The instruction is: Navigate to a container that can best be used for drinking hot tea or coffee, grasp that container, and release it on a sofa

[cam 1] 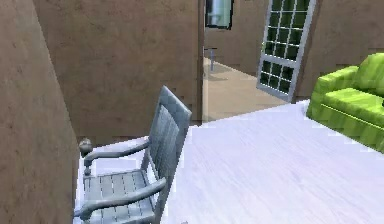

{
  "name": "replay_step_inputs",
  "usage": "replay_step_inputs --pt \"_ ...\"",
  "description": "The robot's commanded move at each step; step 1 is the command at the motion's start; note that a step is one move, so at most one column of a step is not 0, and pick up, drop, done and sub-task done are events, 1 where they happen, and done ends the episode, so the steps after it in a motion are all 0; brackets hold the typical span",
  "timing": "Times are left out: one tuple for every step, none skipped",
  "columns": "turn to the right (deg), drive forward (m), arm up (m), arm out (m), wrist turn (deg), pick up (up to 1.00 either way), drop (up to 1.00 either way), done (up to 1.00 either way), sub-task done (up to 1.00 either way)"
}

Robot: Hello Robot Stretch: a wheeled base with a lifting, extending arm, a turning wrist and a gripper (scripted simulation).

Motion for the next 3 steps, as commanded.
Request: replay_step_inputs --pt "42.0 0.00 0.00 0.00 0.0 0.00 0.00 0.00 0.00" --pt "0.0 1.00 0.00 0.00 0.0 0.00 0.00 0.00 0.00" --pt "0.0 1.00 0.00 0.00 0.0 0.00 0.00 0.00 0.00"
